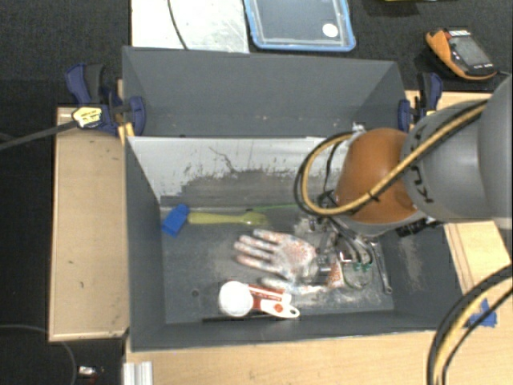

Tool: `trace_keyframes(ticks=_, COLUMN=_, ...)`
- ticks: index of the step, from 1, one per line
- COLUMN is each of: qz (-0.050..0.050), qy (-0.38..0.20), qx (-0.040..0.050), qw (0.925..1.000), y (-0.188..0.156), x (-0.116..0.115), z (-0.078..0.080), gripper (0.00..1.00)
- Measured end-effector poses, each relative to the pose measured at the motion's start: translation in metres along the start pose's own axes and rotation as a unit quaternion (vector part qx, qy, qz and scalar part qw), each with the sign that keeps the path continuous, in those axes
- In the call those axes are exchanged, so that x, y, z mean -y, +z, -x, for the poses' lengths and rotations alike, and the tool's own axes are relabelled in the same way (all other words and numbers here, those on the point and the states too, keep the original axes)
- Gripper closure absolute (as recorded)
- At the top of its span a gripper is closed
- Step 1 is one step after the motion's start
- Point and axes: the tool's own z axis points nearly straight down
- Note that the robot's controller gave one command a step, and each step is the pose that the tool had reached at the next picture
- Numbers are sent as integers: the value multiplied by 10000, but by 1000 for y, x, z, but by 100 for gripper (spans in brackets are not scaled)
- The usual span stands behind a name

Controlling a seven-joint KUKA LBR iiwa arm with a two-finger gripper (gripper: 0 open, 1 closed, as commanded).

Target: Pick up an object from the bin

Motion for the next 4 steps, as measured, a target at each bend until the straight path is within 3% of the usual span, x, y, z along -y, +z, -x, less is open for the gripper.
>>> trace_keyframes(ticks=1, qz=2, qy=408, qx=28, qw=9992, y=10, x=15, z=-7, gripper=0)
trace_keyframes(ticks=2, qz=5, qy=51, qx=30, qw=10000, y=8, x=3, z=-1, gripper=100)
trace_keyframes(ticks=4, qz=4, qy=41, qx=38, qw=10000, y=0, x=4, z=-1, gripper=100)
